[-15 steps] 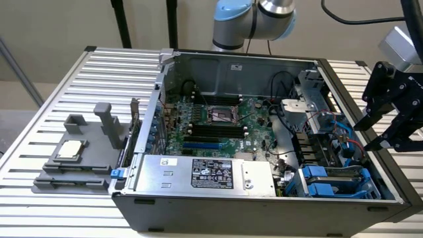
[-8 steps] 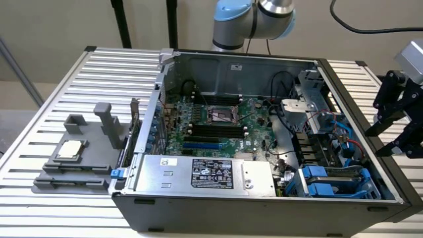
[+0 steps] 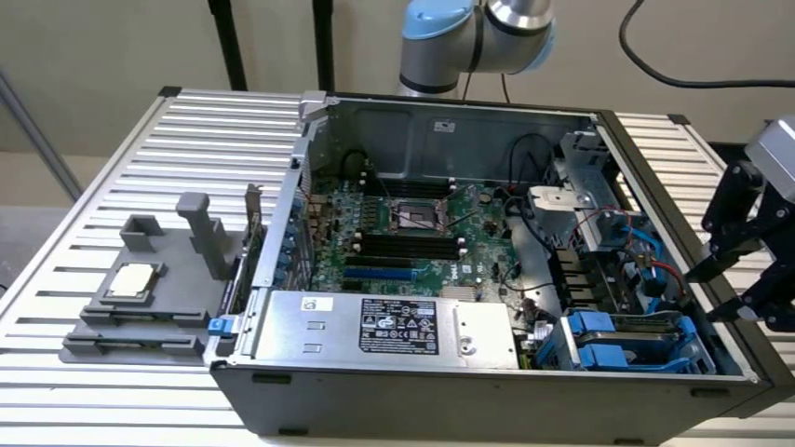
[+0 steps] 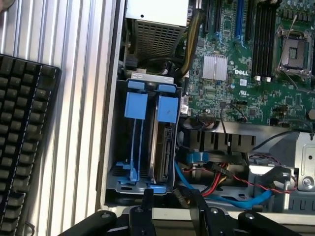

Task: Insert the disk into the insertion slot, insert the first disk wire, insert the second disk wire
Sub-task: 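Insert the first disk wire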

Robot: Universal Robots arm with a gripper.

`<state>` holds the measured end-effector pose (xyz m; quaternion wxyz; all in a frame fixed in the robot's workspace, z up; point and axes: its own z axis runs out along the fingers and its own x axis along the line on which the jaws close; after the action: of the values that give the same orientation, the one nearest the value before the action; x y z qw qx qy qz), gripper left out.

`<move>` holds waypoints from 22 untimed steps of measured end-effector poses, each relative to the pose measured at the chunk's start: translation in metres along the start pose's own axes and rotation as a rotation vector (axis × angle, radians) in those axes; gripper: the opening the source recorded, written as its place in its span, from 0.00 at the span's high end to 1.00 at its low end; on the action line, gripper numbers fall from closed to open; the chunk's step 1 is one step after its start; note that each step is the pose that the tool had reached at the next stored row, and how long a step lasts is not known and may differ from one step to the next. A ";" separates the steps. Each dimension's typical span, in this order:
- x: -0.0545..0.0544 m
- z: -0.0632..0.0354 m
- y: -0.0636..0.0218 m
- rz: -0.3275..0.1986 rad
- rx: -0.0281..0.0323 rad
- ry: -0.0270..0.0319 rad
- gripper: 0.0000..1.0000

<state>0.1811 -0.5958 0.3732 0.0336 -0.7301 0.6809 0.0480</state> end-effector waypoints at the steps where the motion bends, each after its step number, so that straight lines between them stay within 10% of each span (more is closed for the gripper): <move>1: 0.000 0.0012 0.0008 -0.002 -0.0004 -0.0002 0.57; 10: 0.001 0.0139 0.0188 -0.016 -0.0021 0.0005 0.57; 22: -0.031 0.0227 0.0279 -0.020 -0.0006 0.0106 0.44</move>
<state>0.1507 -0.5649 0.3547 0.0302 -0.7369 0.6739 0.0440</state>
